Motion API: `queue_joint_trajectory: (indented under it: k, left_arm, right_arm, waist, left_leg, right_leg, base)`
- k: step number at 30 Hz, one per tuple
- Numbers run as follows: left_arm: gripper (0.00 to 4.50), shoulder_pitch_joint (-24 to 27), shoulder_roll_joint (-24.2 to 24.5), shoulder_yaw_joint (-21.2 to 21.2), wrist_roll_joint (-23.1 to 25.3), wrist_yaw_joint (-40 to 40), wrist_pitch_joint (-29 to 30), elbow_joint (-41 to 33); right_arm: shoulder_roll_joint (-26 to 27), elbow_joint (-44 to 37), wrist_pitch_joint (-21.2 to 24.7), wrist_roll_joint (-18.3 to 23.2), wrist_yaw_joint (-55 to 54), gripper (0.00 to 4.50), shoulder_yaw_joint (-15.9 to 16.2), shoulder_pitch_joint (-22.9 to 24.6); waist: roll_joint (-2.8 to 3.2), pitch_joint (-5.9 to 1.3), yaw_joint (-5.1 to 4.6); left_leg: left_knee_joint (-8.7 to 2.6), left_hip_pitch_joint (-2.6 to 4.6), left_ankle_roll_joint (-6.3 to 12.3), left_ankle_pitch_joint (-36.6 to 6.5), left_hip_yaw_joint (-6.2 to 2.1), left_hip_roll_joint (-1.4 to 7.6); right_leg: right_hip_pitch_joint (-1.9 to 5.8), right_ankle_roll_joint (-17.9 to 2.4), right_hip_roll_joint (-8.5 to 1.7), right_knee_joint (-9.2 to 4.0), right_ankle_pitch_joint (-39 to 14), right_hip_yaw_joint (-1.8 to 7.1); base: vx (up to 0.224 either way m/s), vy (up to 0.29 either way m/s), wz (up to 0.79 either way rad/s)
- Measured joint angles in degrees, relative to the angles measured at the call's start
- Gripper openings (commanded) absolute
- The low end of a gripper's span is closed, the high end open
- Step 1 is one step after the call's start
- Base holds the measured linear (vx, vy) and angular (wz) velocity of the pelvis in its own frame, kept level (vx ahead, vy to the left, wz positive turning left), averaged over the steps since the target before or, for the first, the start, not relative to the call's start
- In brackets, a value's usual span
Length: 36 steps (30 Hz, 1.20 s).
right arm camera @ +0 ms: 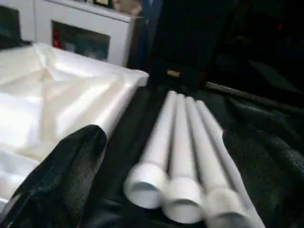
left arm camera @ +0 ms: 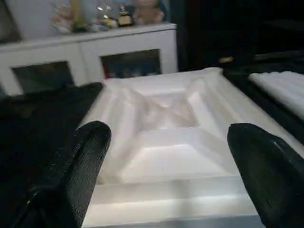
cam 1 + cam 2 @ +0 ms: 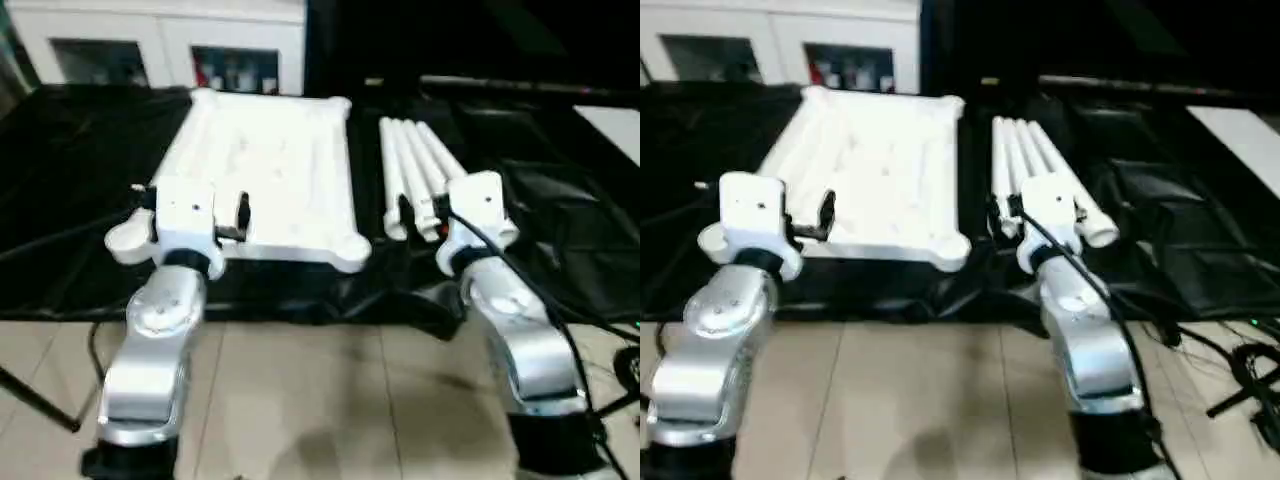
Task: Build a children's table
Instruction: Move to table
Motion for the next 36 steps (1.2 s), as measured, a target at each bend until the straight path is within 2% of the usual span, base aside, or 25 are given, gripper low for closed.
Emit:
queue_joint_trajectory:
  k: [1, 2, 3, 4, 5, 6, 8, 9, 11, 12, 13, 16, 18, 19, 20, 21, 23, 25, 27, 28, 30, 31, 33, 34, 36]
  left_arm:
    - [4.50, -0.29, -0.19, -1.19, -0.18, -0.27, 0.01, -0.06]
    - [4.50, -0.33, -0.17, -1.33, -0.27, -0.28, 0.00, -0.12]
    - [4.50, -0.33, 0.07, -1.16, -0.26, -0.27, -0.01, -0.18]
    - [4.50, -0.25, 0.58, -0.74, -0.23, -0.25, -0.03, -0.23]
    - [4.50, 0.08, 1.01, -0.05, -0.17, -0.22, -0.02, -0.28]
    - [4.50, 0.09, 1.39, 0.86, -0.06, -0.19, -0.02, -0.26]
    - [4.50, 0.07, 1.90, 2.41, 0.15, -0.13, -0.02, -0.22]
    - [4.50, 0.07, 1.80, 2.42, 0.14, -0.16, -0.03, -0.22]
    - [4.50, 0.01, 1.71, 2.41, 0.13, -0.20, -0.04, -0.25]
    - [4.50, -0.03, 1.65, 2.37, 0.11, -0.21, -0.10, -0.23]
    - [4.50, 0.02, 0.83, 1.93, 0.09, -0.21, -0.06, 0.11]
    - [4.50, -0.36, 0.53, -0.36, -0.41, -0.36, -0.09, 0.04]
    - [4.50, -0.46, 0.60, -0.13, -0.42, -0.34, -0.10, 0.03]
    - [4.50, -0.47, 0.72, 0.05, -0.42, -0.34, -0.12, 0.00]
    - [4.50, -0.27, 1.09, 0.44, -0.41, -0.32, -0.14, 0.02]
    - [4.50, -0.20, 1.22, 0.93, -0.39, -0.32, -0.13, 0.07]
    - [4.50, -0.19, 1.84, 2.56, -0.16, -0.26, -0.11, 0.18]
    - [4.50, -0.45, 1.74, 2.58, 0.01, -0.28, -0.13, 0.15]
    - [4.50, -0.56, 1.56, 2.34, 0.07, -0.35, -0.19, 0.17]
    - [4.50, -0.54, 0.68, 1.81, 0.09, -0.36, -0.19, 0.51]
    - [4.50, -0.61, 0.17, -0.73, -0.12, -0.78, -0.21, 0.55]
    - [4.50, -0.43, 0.29, -1.04, -0.19, -0.92, -0.21, 0.57]
    - [4.50, -0.76, 0.83, -0.88, -0.18, -0.92, -0.32, 0.47]
    - [4.50, -0.28, 1.51, -0.20, -0.16, -0.90, -0.39, 0.46]
    - [4.50, -0.20, 2.26, 1.53, 0.07, -0.78, -0.34, 0.96]
  right_arm:
    - [-0.61, 0.11, -0.02, -0.53, 0.04, 4.48, -0.42, 0.08]
    - [-0.45, 0.12, -0.09, -0.85, 0.04, 4.48, -0.74, 0.04]
    - [-0.03, 0.11, -0.13, -0.86, 0.00, 4.48, -0.75, -0.21]
    - [0.82, 0.13, -0.24, -0.71, -0.04, 4.48, -0.73, -0.44]
    - [2.04, 0.19, -0.31, -0.54, -0.03, 4.48, -0.17, -0.62]
    - [2.90, 0.30, -0.35, -0.02, 0.12, 4.48, 1.16, -0.73]
    - [3.28, 0.49, -0.53, 0.73, 0.37, 4.48, 2.23, -0.99]
    - [3.14, 0.59, -0.63, 0.86, 0.40, 4.48, 1.97, -0.99]
    - [2.82, 0.63, -0.87, 0.90, 0.49, 4.48, 1.77, -0.98]
    - [2.66, 0.64, -1.13, 0.87, 0.56, 4.48, 1.72, -0.94]
    - [2.00, 0.84, -1.20, 0.78, 0.59, 4.48, 1.08, -0.30]
    - [1.73, 1.74, -1.21, 0.45, 0.58, 4.48, -0.77, -0.06]
    - [1.76, 1.67, -1.39, 0.45, 0.59, 4.48, -0.86, -0.15]
    - [1.84, 1.67, -1.54, 0.46, 0.59, 4.48, -0.78, -0.23]
    - [2.40, 1.73, -1.55, 0.46, 0.57, 4.48, -0.73, -0.14]
    - [2.87, 1.73, -1.55, 0.58, 0.66, 4.48, 0.33, -0.33]
    - [3.46, 1.70, -1.78, 0.74, 0.71, 4.48, 2.04, -0.89]
    - [3.04, 1.70, -1.88, 0.74, 0.64, 4.48, 1.78, -0.83]
    - [2.93, 1.68, -1.93, 0.74, 0.58, 4.48, 1.35, -0.83]
    - [2.27, 1.71, -1.94, 0.73, 0.51, 4.48, 0.65, -0.16]
    - [2.08, 2.04, -1.63, 0.89, 0.41, 4.48, -1.19, 0.12]
    - [2.29, 2.01, -1.45, 1.00, 0.25, 4.48, -2.13, -0.03]
    - [2.50, 1.69, -1.44, 1.11, 0.23, 4.48, -2.54, -0.13]
    - [3.85, 1.73, -1.18, 1.16, 0.27, 4.48, -1.90, -0.18]
    - [4.49, 1.59, -1.19, 1.72, 0.59, 4.48, 0.10, -0.29]
  waist:
    - [0.40, 0.00, 0.07]
    - [0.79, -0.06, -0.12]
    - [1.40, -0.07, 0.05]
    - [2.53, 0.18, 0.25]
    - [2.57, 0.31, 0.19]
    - [2.77, 0.51, 0.24]
    - [1.92, 0.22, -0.28]
    - [1.80, 0.18, -0.52]
    - [0.86, 0.29, -1.18]
    - [-0.81, 0.11, -1.51]
    - [-1.06, 0.35, -1.04]
    - [-0.47, 0.19, 0.28]
    - [0.20, 0.12, 0.99]
    - [1.83, 0.14, 1.40]
    - [2.16, 0.23, 1.31]
    - [2.07, 0.21, 1.02]
    - [1.66, 0.08, -0.07]
    - [1.13, -0.30, -0.98]
    - [-0.39, -0.40, -1.74]
    - [-1.14, -0.23, -1.47]
    - [-0.51, -0.28, -0.49]
    - [0.14, -0.28, 0.60]
    - [2.04, -0.31, 2.14]
    - [2.08, -0.23, 1.88]
    - [1.31, -0.42, 1.46]
  left_leg:
    - [2.35, -1.62, 0.47, -0.27, -0.37, 0.21]
    - [2.11, -2.34, 0.44, -0.26, -0.39, 0.55]
    - [0.18, -2.28, 0.44, -0.26, -0.35, 1.21]
    - [-0.81, -1.08, -1.95, 1.81, -0.30, 2.49]
    - [-1.17, -0.43, -4.31, 2.92, -0.17, 2.92]
    - [-1.53, -0.03, -4.77, 2.43, -0.17, 2.52]
    - [-1.60, 0.64, -4.29, 1.91, -0.21, 1.67]
    - [-1.59, 1.02, -4.02, 1.77, -0.12, 1.46]
    - [-1.69, 1.93, -4.28, 1.23, 0.90, 0.77]
    - [-1.71, 2.48, -4.68, 0.93, 1.33, -0.15]
    - [-1.87, 3.07, -4.40, 0.37, 1.82, -0.31]
    - [2.53, 1.23, -2.02, -0.89, 0.34, -0.46]
    - [0.68, -0.04, -2.28, -0.54, -0.12, 0.15]
    - [-1.51, -0.40, -3.81, 1.75, -0.16, 1.76]
    - [-1.44, 0.24, -5.21, 3.05, -0.37, 2.48]
    - [-1.62, 0.40, -5.26, 2.69, -0.53, 2.27]
    - [-1.96, 1.00, -4.75, 2.12, -0.81, 1.53]
    - [-1.96, 1.72, -4.39, 1.46, -0.57, 1.05]
    - [-1.97, 2.28, -4.62, 0.85, 0.39, -0.12]
    - [-1.51, 2.32, -3.45, 0.00, 0.90, -0.58]
    - [1.37, 1.26, -0.94, -1.46, 0.26, -0.42]
    - [2.00, 1.11, -2.09, -1.15, 0.17, -0.45]
    - [0.11, 1.25, -5.63, -0.04, -0.08, 0.35]
    - [-0.39, 2.54, -5.94, -0.85, 0.79, 0.85]
    - [-1.50, 3.84, -5.78, -1.07, 2.42, 1.02]
  right_leg:
    - [1.12, 0.14, -0.23, -1.16, 0.10, -1.70]
    - [2.32, 0.17, -0.45, -2.15, 0.12, -3.38]
    - [3.47, 0.18, -0.43, -3.00, 0.11, -5.00]
    - [5.00, 0.35, -0.03, -3.71, -0.09, -6.59]
    - [5.60, 0.37, 0.30, -3.92, -0.40, -6.59]
    - [5.22, -1.38, 0.51, -2.79, -1.31, -5.56]
    - [2.25, -2.16, 0.83, 2.48, -1.94, -3.26]
    - [0.83, -1.46, 0.70, 3.28, -1.57, -2.88]
    - [-1.92, -0.67, 0.22, 0.96, -0.18, -1.84]
    - [-1.83, -0.23, -0.61, -0.35, 2.70, -1.14]
    - [-1.21, -0.25, -0.70, -0.14, 2.73, -0.66]
    - [0.20, -0.69, -0.05, -1.40, 2.36, -0.36]
    - [1.20, -0.74, 0.59, -1.78, 1.92, -0.77]
    - [2.26, -0.96, 1.73, -2.20, 1.72, -1.98]
    - [2.75, -0.73, 2.09, -2.24, 1.35, -2.15]
    - [2.54, -1.16, 2.03, -2.50, 0.87, -2.24]
    - [1.28, -3.48, 1.53, 0.82, -0.53, -1.86]
    - [-1.19, -1.83, 0.70, 3.17, 0.03, -1.68]
    - [-2.25, -0.40, -0.76, -0.40, 2.38, -0.78]
    - [-1.69, 0.24, -0.80, -0.02, 2.28, -0.09]
    - [-0.87, -0.15, -0.14, -0.94, 2.14, -0.03]
    - [-0.12, -0.40, 1.78, -1.51, 2.19, 2.13]
    - [0.73, -0.58, 4.56, -1.57, 1.94, 3.81]
    - [0.09, -1.29, 4.53, -0.77, 1.26, 4.00]
    - [-2.33, -1.31, 2.38, 3.21, 0.10, 0.79]
  base:
    - [0.044, -0.064, 0.10]
    - [0.052, -0.030, 0.37]
    - [0.066, 0.019, 0.53]
    - [0.066, 0.019, 0.53]
    - [0.077, 0.041, 0.30]
    - [0.093, 0.033, 0.09]
    - [0.107, 0.028, 0.08]
    - [0.098, 0.000, 0.07]
    - [0.093, -0.021, 0.03]
    - [0.079, -0.114, 0.07]
    - [0.079, -0.114, 0.07]
    - [0.118, -0.080, -0.07]
    - [0.117, 0.001, 0.01]
    - [0.119, 0.028, 0.03]
    - [0.148, 0.076, -0.04]
    - [0.184, 0.065, -0.01]
    - [0.176, 0.051, 0.05]
    - [0.133, 0.019, 0.06]
    - [0.097, -0.044, 0.04]
    - [0.080, -0.074, 0.06]
    - [0.114, -0.070, -0.10]
    - [0.130, -0.050, -0.19]
    - [0.126, 0.025, -0.48]
    - [0.123, 0.051, -0.61]
    - [0.130, 0.016, -0.40]
